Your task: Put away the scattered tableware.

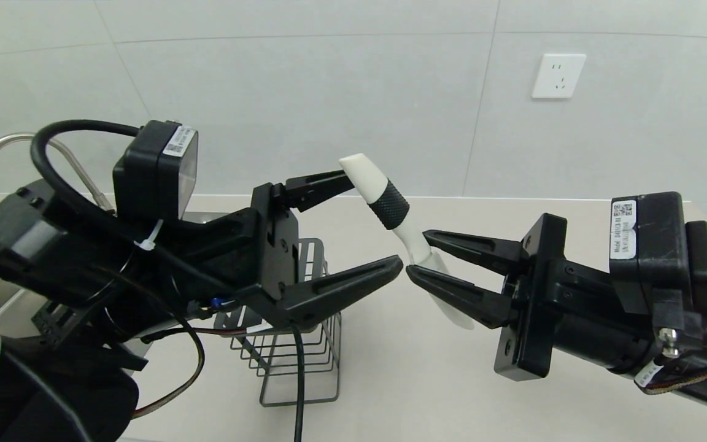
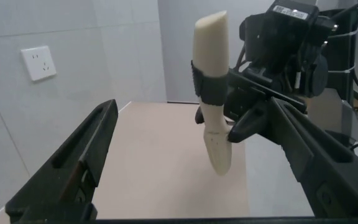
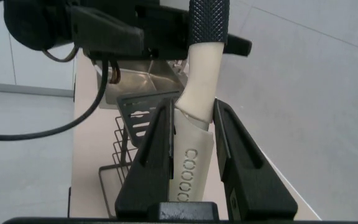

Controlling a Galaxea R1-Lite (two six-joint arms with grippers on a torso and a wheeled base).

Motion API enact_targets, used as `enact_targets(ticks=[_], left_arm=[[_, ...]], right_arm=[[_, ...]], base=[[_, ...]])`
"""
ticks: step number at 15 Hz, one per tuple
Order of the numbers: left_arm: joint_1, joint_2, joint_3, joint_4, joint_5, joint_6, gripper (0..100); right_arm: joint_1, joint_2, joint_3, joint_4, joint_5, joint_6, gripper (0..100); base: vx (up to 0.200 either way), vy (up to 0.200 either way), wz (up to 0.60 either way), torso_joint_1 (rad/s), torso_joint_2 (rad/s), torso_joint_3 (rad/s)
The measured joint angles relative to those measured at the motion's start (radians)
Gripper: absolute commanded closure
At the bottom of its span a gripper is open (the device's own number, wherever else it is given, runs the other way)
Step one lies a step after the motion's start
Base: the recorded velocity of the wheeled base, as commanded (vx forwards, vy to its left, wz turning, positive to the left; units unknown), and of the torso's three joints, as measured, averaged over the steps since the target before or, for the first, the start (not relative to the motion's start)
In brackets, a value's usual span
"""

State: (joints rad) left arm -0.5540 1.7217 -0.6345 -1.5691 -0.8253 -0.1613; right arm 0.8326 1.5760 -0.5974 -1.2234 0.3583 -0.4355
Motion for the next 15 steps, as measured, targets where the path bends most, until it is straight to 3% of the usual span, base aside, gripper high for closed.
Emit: enact_targets(ticks=[9, 11, 14, 15], left_arm=[[-0.072, 0.037, -0.076, -0.001, 0.026, -0.027, 0], [-0.090, 0.044, -0.099, -0.001, 0.027, -0.059, 0], [-0.107, 0.049, -0.112, 0.000, 0.026, -0.067, 0], [-0.108, 0.049, -0.114, -0.001, 0.028, -0.068, 100]], right_arm=[[0.015, -0.010, 0.007, 0.000, -0.003, 0.000, 100], [0.021, -0.010, 0.006, 0.000, -0.005, 0.000, 100], [0.022, -0.010, 0.005, 0.000, -0.008, 0.000, 100], [0.021, -0.010, 0.004, 0.000, -0.010, 0.000, 100]], base=[[0.000, 0.000, 0.00, 0.000, 0.00, 0.000], [0.000, 0.000, 0.00, 0.000, 0.00, 0.000], [0.000, 0.000, 0.00, 0.000, 0.00, 0.000], [0.000, 0.000, 0.00, 0.000, 0.00, 0.000]])
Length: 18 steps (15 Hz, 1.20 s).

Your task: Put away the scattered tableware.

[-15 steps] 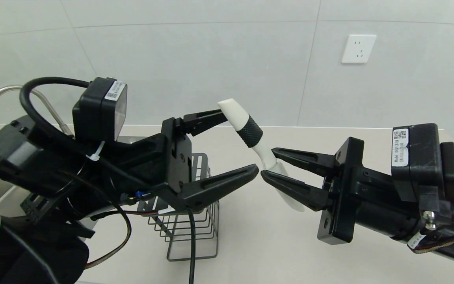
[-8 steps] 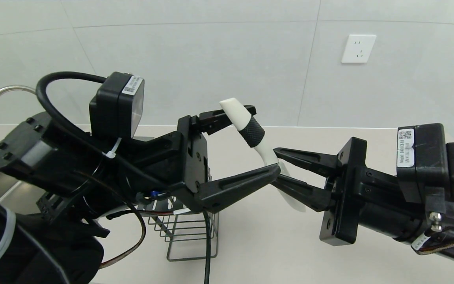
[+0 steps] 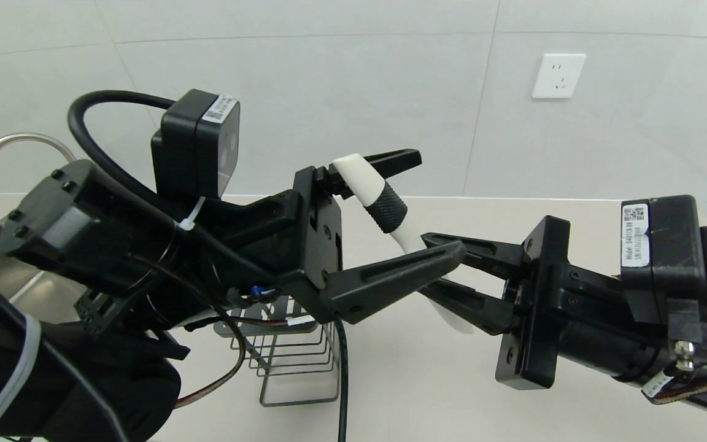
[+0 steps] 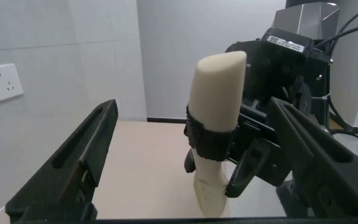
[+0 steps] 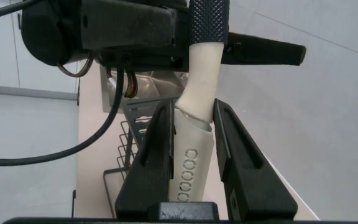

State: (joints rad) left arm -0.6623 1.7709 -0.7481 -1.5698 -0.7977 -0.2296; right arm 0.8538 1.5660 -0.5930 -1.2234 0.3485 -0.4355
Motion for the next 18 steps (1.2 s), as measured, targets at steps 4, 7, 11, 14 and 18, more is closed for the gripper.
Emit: enact_targets(ticks=[4, 7, 11, 14, 18], left_arm=[[-0.002, -0.001, -0.001, 0.000, 0.036, -0.016, 100], [-0.001, -0.003, -0.001, 0.000, 0.040, -0.014, 100], [-0.002, -0.007, -0.002, 0.000, 0.052, -0.013, 100], [-0.002, -0.009, -0.002, 0.000, 0.104, -0.013, 100], [0.001, -0.012, 0.001, 0.001, 0.224, -0.006, 100]], right_arm=[[-0.004, 0.000, -0.009, -0.002, -0.021, 0.001, 100], [-0.011, 0.004, -0.020, -0.001, -0.022, 0.001, 100], [-0.018, 0.011, -0.028, 0.003, -0.023, 0.001, 0], [-0.018, 0.005, 0.023, 0.004, -0.052, 0.000, 0], [-0.045, -0.036, 0.095, 0.004, -0.083, 0.034, 0]], base=[[0.000, 0.000, 0.00, 0.000, 0.00, 0.000], [0.000, 0.000, 0.00, 0.000, 0.00, 0.000], [0.000, 0.000, 0.00, 0.000, 0.00, 0.000], [0.000, 0.000, 0.00, 0.000, 0.00, 0.000], [0.000, 0.000, 0.00, 0.000, 0.00, 0.000]])
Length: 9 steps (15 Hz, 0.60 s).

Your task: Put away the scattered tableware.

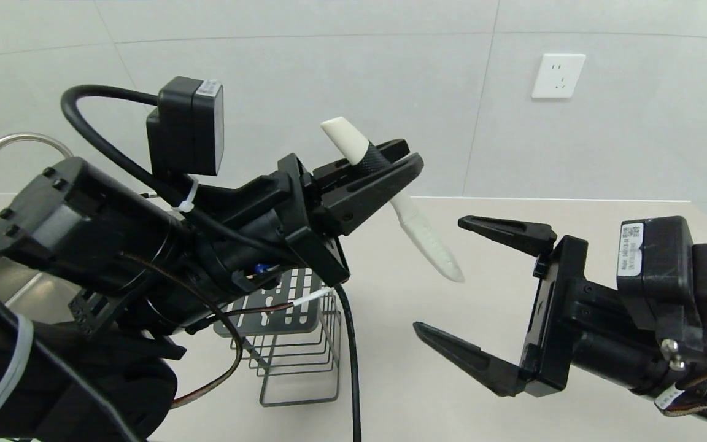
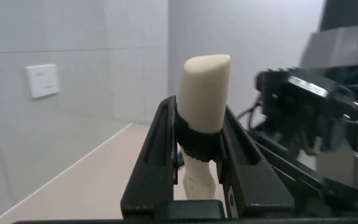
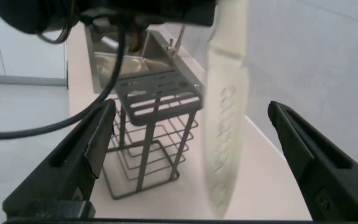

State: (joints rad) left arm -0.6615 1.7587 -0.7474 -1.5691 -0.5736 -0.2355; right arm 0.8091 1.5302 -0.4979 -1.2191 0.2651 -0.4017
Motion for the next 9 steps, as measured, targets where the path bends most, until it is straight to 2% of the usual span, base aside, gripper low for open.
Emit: enact_targets(ticks=[2, 4, 5, 7, 9], left_arm=[[0.014, -0.014, 0.001, 0.030, 0.064, 0.006, 100], [0.027, -0.043, 0.003, 0.091, 0.102, 0.027, 100], [0.041, -0.066, 0.004, 0.141, 0.109, 0.054, 100], [0.092, -0.128, 0.016, 0.252, 0.114, 0.130, 100], [0.119, -0.193, 0.039, 0.327, 0.115, 0.164, 100]], right_arm=[[-0.053, -0.032, 0.036, -0.002, -0.067, 0.118, 0], [-0.106, -0.077, 0.091, -0.003, -0.132, 0.244, 0], [-0.143, -0.109, 0.129, -0.003, -0.145, 0.285, 0], [-0.251, -0.204, 0.206, 0.001, -0.142, 0.318, 0], [-0.367, -0.331, 0.286, 0.021, -0.114, 0.330, 0]], base=[[0.000, 0.000, 0.00, 0.000, 0.00, 0.000], [0.000, 0.000, 0.00, 0.000, 0.00, 0.000], [0.000, 0.000, 0.00, 0.000, 0.00, 0.000], [0.000, 0.000, 0.00, 0.000, 0.00, 0.000], [0.000, 0.000, 0.00, 0.000, 0.00, 0.000]])
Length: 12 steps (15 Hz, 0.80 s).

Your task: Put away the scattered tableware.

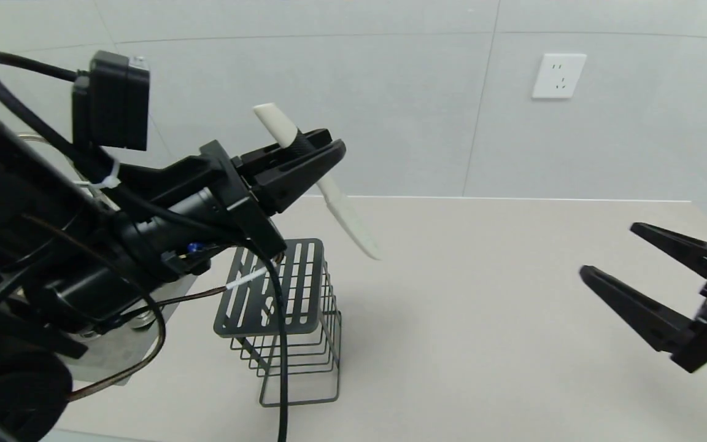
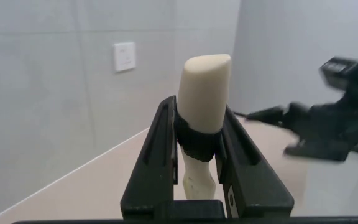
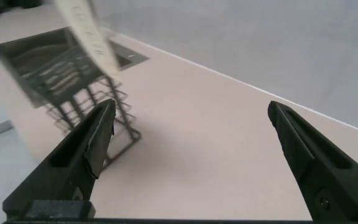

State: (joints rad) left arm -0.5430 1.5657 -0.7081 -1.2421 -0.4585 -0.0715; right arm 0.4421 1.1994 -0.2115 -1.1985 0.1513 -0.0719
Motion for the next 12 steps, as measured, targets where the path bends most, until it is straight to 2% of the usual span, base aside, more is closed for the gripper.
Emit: enact_targets(ticks=[2, 5, 8, 10, 12], left_arm=[[0.013, -0.063, 0.008, 0.085, -0.001, 0.022, 100], [0.027, -0.141, -0.001, 0.221, -0.001, 0.077, 100], [0.068, -0.187, -0.033, 0.310, -0.001, 0.131, 100], [0.075, -0.215, -0.055, 0.456, -0.003, 0.189, 100], [0.077, -0.243, -0.079, 0.571, -0.003, 0.223, 100]], right_arm=[[-0.099, -0.170, 0.096, 0.087, 0.018, 0.004, 0], [-0.172, -0.472, 0.148, 0.353, 0.029, -0.003, 0], [-0.236, -0.781, 0.185, 0.668, 0.034, -0.008, 0], [-0.275, -0.941, 0.200, 0.959, 0.027, -0.004, 0], [-0.300, -1.028, 0.206, 1.154, -0.020, 0.011, 0]], base=[[0.000, 0.000, 0.00, 0.000, 0.00, 0.000], [0.000, 0.000, 0.00, 0.000, 0.00, 0.000], [0.000, 0.000, 0.00, 0.000, 0.00, 0.000], [0.000, 0.000, 0.00, 0.000, 0.00, 0.000], [0.000, 0.000, 0.00, 0.000, 0.00, 0.000]])
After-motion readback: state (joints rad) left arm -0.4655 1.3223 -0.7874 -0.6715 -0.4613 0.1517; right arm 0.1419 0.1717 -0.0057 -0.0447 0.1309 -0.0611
